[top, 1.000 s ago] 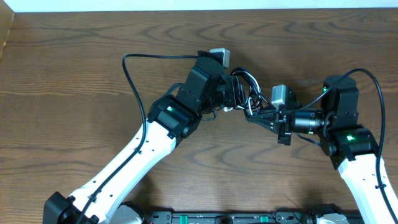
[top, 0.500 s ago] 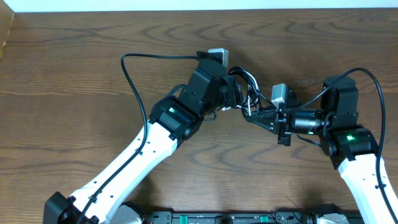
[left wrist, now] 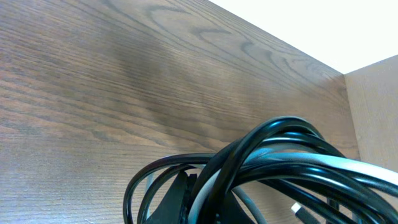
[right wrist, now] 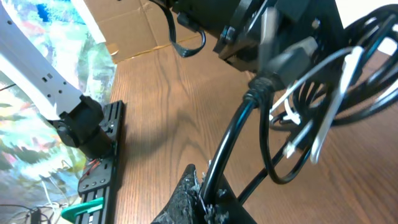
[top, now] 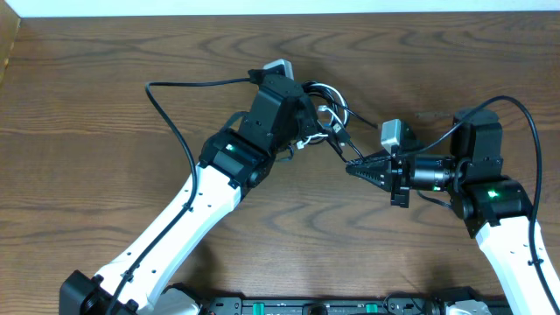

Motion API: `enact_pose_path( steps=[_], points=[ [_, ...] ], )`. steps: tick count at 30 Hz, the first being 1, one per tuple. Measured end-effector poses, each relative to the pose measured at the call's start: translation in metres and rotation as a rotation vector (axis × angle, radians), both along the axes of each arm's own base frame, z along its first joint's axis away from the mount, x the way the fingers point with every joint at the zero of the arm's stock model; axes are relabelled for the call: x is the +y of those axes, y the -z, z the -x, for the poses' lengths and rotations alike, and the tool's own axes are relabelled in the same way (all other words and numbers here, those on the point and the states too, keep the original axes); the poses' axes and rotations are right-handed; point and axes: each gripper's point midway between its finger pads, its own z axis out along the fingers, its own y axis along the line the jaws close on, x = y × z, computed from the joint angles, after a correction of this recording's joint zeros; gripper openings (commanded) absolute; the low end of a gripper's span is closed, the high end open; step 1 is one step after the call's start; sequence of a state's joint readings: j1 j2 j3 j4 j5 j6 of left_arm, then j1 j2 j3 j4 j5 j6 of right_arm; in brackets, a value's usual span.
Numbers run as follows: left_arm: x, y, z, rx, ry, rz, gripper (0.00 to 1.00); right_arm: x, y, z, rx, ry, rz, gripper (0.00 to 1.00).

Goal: Untangle cables

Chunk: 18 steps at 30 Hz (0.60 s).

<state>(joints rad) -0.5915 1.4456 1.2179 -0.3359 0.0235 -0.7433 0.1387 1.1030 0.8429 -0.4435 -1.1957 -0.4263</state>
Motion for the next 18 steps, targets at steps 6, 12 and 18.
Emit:
enact_pose_path(
  steps=[6,12,18],
  points=[
    [0.004,0.001,-0.002,0.007,-0.019,0.006,0.07,-0.005,0.012,-0.007,0.066,0.074,0.053,0.05],
    [0.011,0.001,-0.006,0.001,-0.046,-0.003,0.07,-0.014,0.027,-0.022,0.197,0.220,0.107,0.77],
    [0.013,0.001,-0.007,0.000,-0.053,-0.008,0.07,-0.021,0.034,-0.031,0.303,0.320,0.116,0.99]
  ],
)
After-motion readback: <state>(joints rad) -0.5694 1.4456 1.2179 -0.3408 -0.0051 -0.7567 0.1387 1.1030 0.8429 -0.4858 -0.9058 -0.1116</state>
